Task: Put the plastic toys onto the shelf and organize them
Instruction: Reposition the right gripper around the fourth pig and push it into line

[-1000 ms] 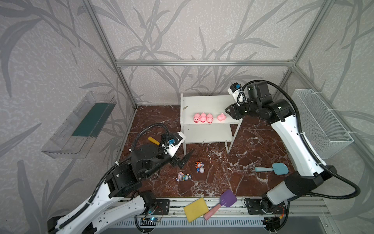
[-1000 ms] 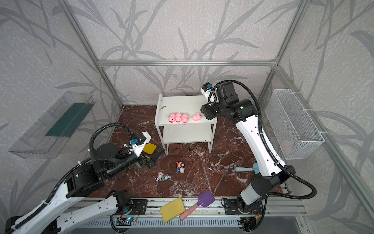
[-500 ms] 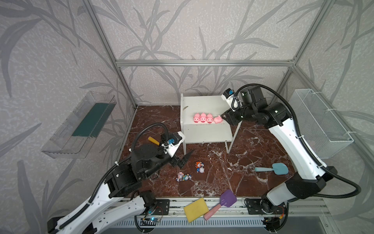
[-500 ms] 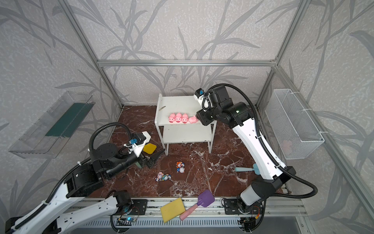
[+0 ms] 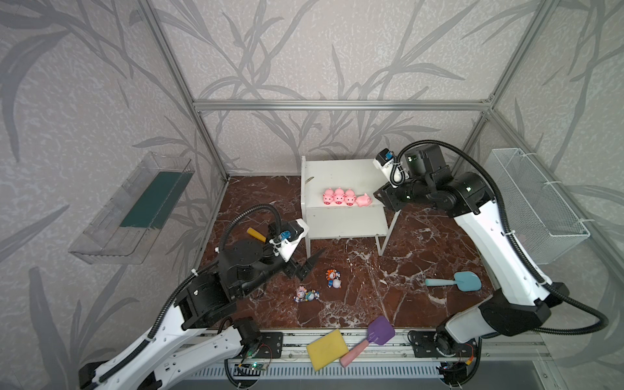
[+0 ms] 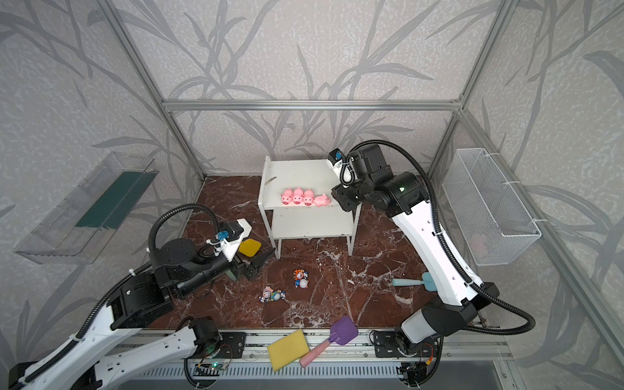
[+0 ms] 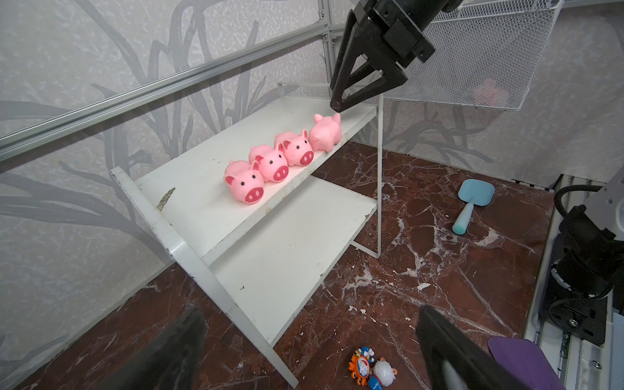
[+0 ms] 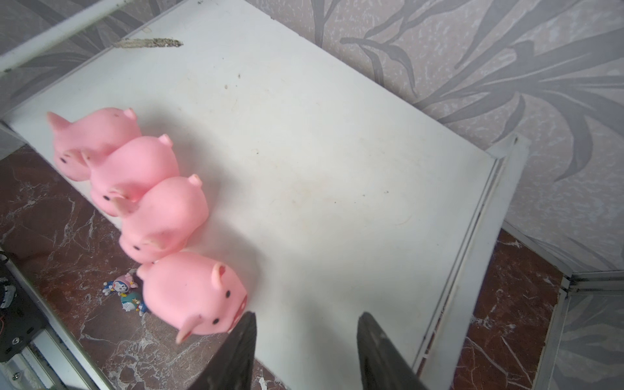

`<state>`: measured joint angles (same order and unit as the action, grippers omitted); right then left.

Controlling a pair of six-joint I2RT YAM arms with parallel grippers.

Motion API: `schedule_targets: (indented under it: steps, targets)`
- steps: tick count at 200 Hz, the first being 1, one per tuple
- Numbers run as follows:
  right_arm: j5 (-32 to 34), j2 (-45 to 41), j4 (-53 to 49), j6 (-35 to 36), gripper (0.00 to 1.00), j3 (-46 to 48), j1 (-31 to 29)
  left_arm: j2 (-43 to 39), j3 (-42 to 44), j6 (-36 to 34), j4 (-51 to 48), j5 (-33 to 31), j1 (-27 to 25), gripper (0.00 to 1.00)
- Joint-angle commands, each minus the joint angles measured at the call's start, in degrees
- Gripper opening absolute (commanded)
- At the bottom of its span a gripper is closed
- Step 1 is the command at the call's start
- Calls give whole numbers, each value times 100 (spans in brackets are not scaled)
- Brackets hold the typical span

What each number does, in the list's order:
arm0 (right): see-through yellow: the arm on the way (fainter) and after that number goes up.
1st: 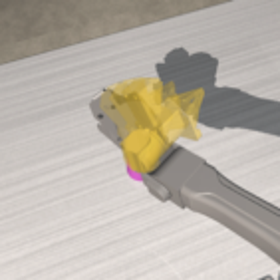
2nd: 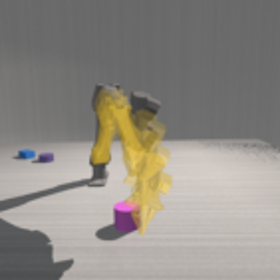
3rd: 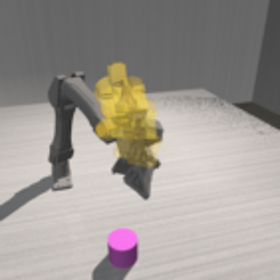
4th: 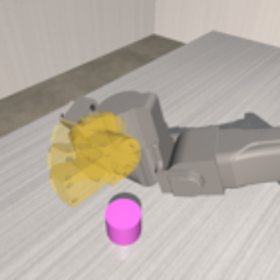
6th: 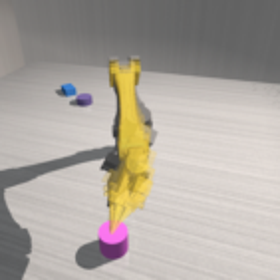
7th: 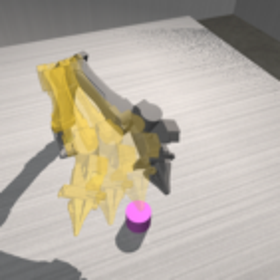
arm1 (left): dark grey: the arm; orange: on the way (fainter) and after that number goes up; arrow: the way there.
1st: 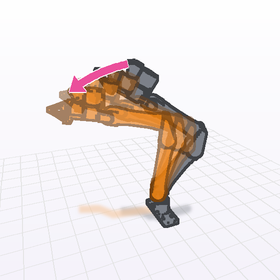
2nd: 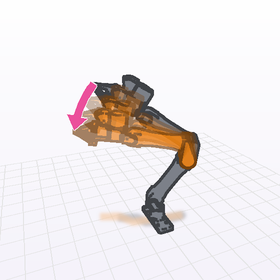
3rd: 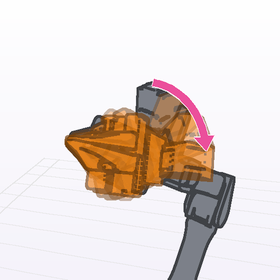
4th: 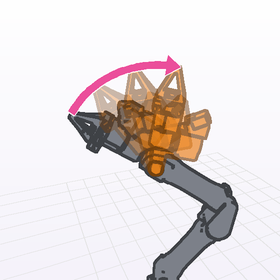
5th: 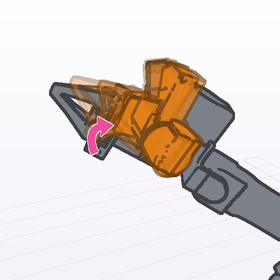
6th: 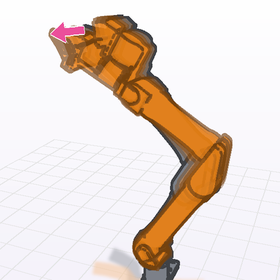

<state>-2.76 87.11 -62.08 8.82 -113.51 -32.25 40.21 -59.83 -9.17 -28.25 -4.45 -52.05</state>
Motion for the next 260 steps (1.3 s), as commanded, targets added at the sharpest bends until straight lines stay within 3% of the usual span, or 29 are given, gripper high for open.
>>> schedule_targets:
  steps: [1, 34, 67, 141, 168, 216, 260]
  targets:
    - [-451, -327, 9, 466, 52, 52, 18, 9, 33, 20, 108, 61, 33, 99]
    - [-1425, -430, 76, 1147, 67, 263, 17, 27, 24, 38, 109, 120, 63, 99]
    - [-2046, -205, -37, 1558, 75, 127, 19, 22, 29, 47, 109, 111, 81, 99]
    - [-2200, 329, -17, 1939, 77, -181, 198, -40, 51, 12, 100, 85, 99, 99]
    - [-2383, 493, -83, 1948, 72, -337, 274, -60, 68, -6, 109, 71, 105, 99]
    - [-2513, 553, -155, 1957, 52, -349, 302, -101, 86, -8, 122, 76, 107, 99]
    - [-2535, 457, -155, 1947, 43, -202, 340, -107, 86, 3, 127, 98, 108, 99]
